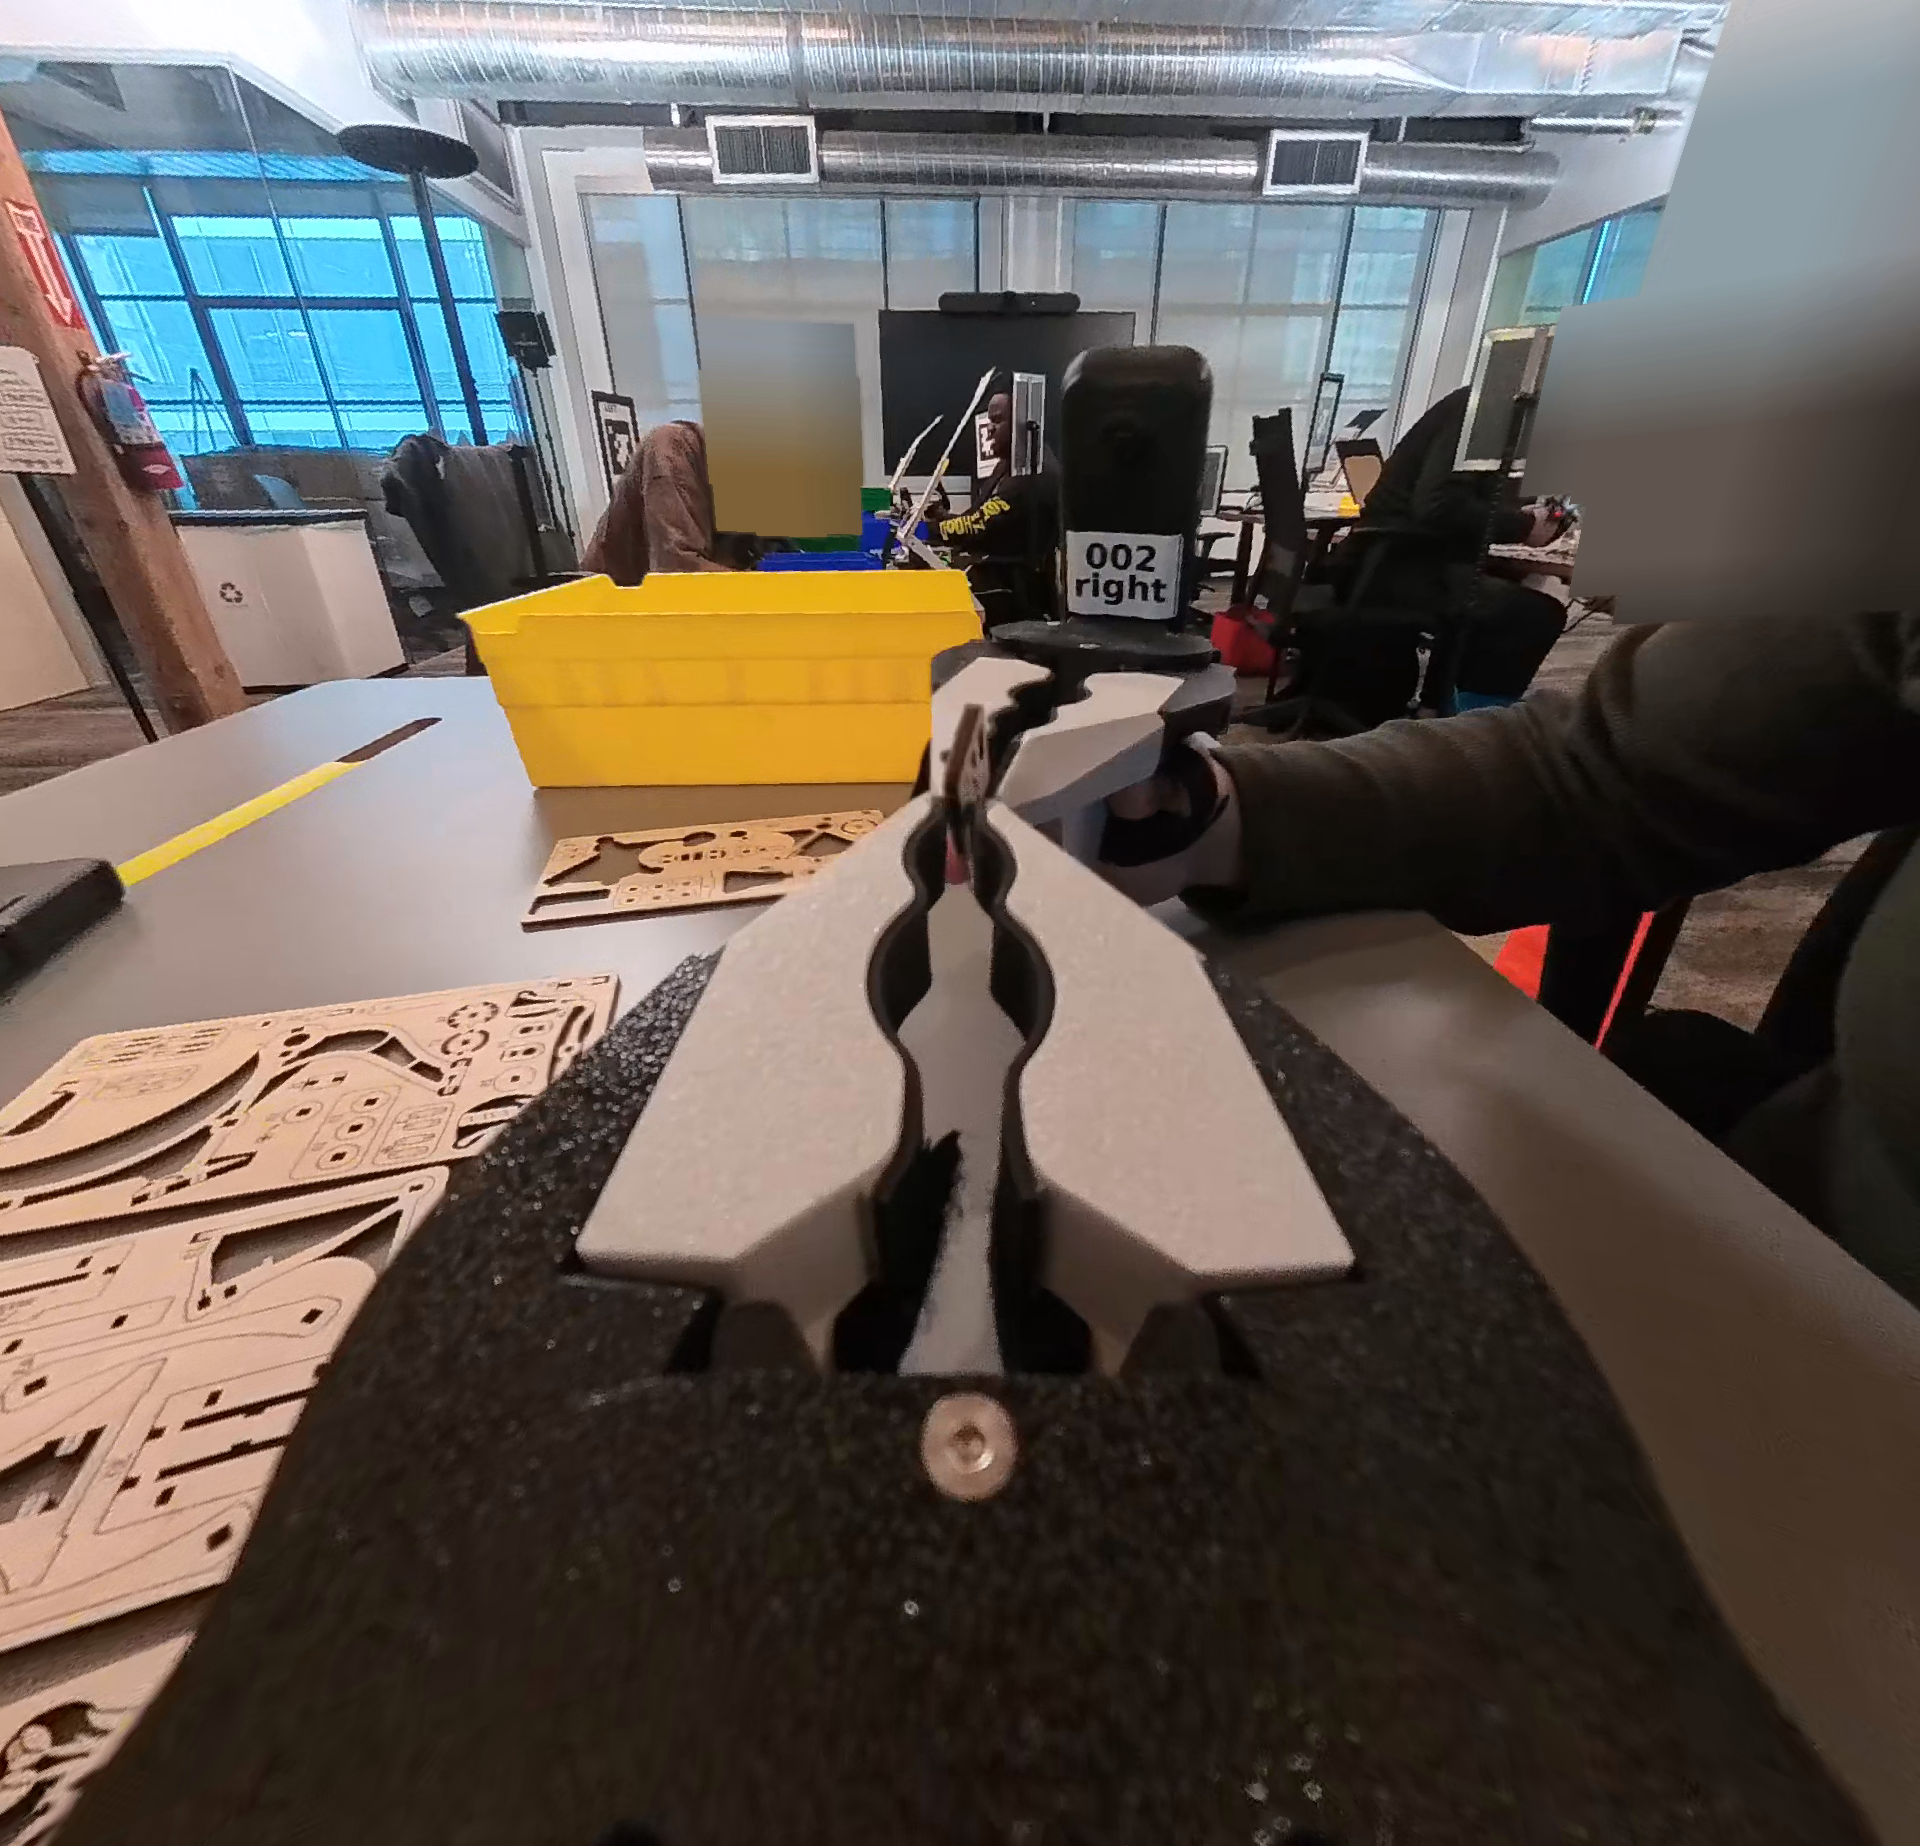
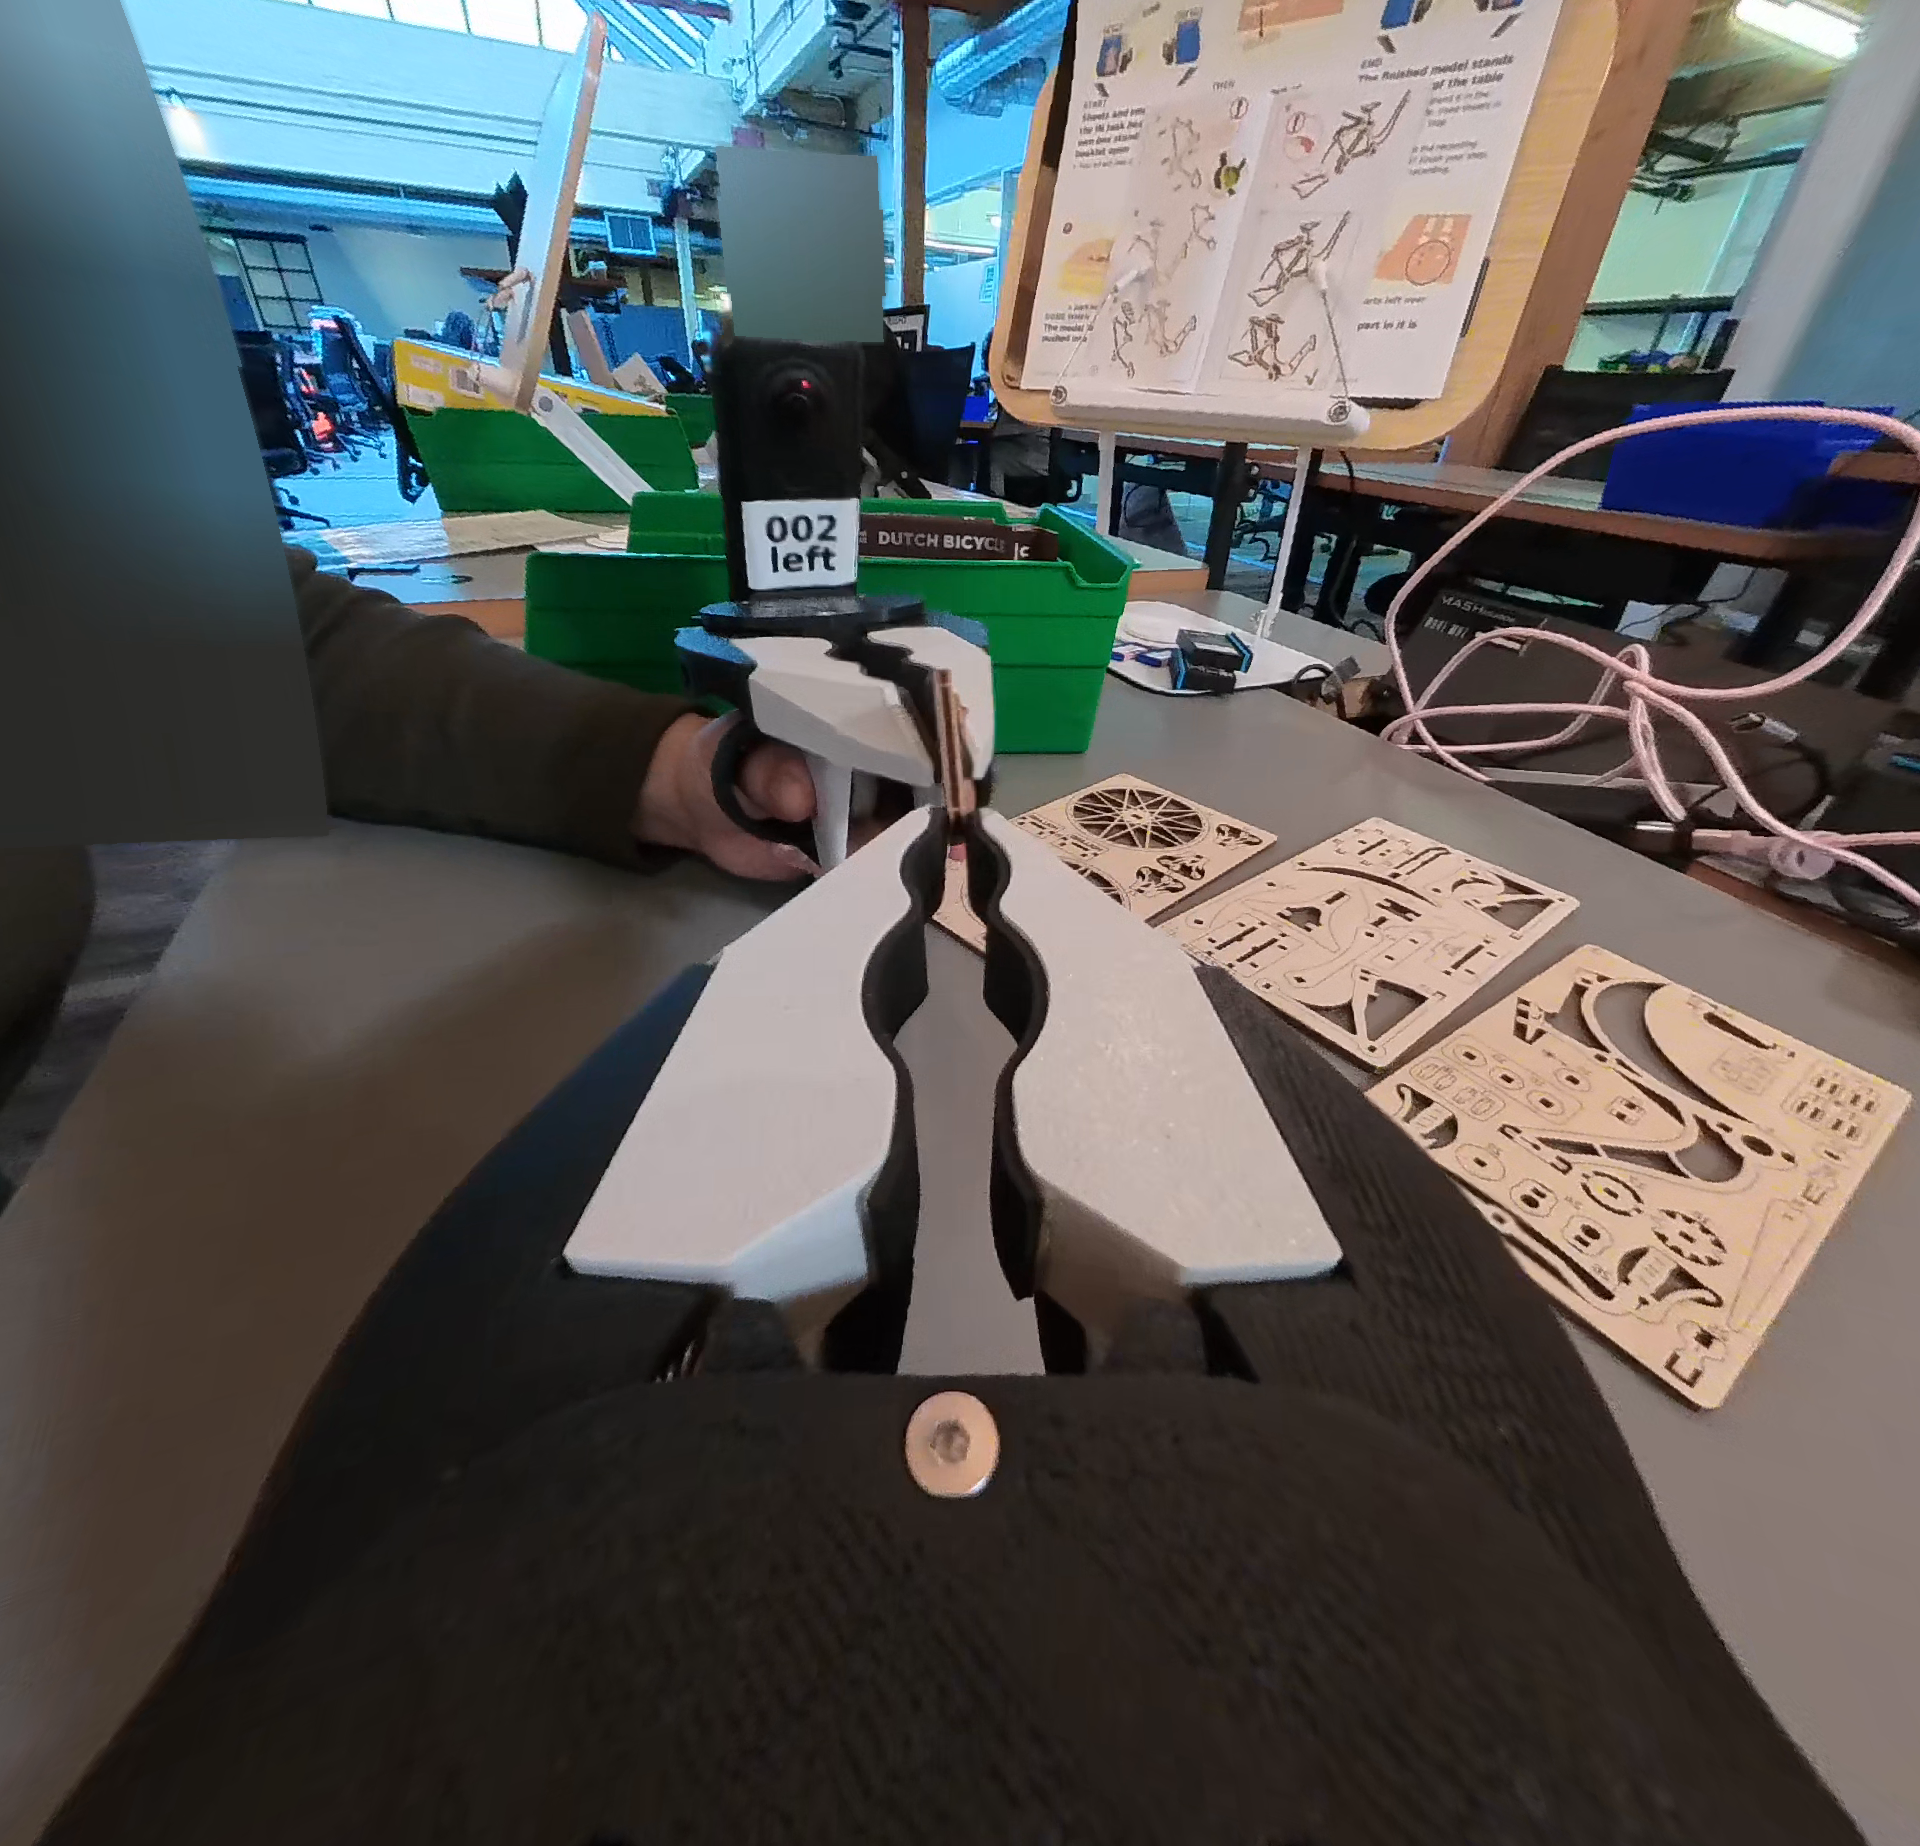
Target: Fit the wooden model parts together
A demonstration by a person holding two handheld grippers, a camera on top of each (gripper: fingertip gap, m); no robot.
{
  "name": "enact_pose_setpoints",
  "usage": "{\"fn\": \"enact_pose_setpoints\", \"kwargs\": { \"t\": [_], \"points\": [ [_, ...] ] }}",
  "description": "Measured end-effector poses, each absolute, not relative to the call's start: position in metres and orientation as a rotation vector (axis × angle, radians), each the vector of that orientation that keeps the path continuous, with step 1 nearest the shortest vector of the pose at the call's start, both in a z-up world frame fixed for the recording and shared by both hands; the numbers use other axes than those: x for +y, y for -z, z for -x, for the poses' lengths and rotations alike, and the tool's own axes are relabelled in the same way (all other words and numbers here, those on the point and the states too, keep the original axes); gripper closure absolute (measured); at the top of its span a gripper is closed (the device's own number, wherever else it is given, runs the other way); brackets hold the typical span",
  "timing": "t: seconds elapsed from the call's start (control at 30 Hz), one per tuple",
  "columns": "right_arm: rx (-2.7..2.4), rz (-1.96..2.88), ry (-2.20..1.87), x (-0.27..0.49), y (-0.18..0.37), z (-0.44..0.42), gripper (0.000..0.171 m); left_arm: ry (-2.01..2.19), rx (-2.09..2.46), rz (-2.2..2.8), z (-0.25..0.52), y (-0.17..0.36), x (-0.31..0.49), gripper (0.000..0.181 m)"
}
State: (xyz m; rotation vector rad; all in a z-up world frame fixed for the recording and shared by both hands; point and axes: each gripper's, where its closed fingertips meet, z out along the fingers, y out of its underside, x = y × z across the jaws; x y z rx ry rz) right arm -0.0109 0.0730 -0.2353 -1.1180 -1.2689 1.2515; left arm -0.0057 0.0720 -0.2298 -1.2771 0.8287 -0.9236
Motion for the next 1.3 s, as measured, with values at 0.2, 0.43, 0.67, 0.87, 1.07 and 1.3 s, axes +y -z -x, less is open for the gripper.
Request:
{"fn": "enact_pose_setpoints", "kwargs": {
  "t": [0.2, 0.43, 0.67, 0.87, 1.07, 1.3],
  "points": [
    [-1.253, 1.139, -1.247, 0.078, 0.236, 0.01, 0.17, 1.022, 0.762, 1.258, 0.01, 0.223, 0.072, 0.168],
    [-1.274, 1.147, -1.243, 0.075, 0.241, 0.014, 0.17, 0.995, 0.749, 1.299, 0.008, 0.226, 0.076, 0.175],
    [-1.268, 1.158, -1.273, 0.075, 0.241, 0.014, 0.17, 1.027, 0.739, 1.31, 0.008, 0.226, 0.076, 0.178],
    [-1.297, 1.138, -1.107, 0.08, 0.246, 0.015, 0.17, 0.827, 0.79, 1.328, 0.009, 0.234, 0.083, 0.175],
    [-1.343, 0.94, -0.688, 0.087, 0.244, 0.014, 0.17, 0.672, 0.819, 1.282, 0.009, 0.233, 0.084, 0.175],
    [-1.342, 0.594, -0.042, 0.092, 0.234, 0.008, 0.171, 0.772, 0.825, 1.311, 0.003, 0.236, 0.079, 0.147]
  ]
}}
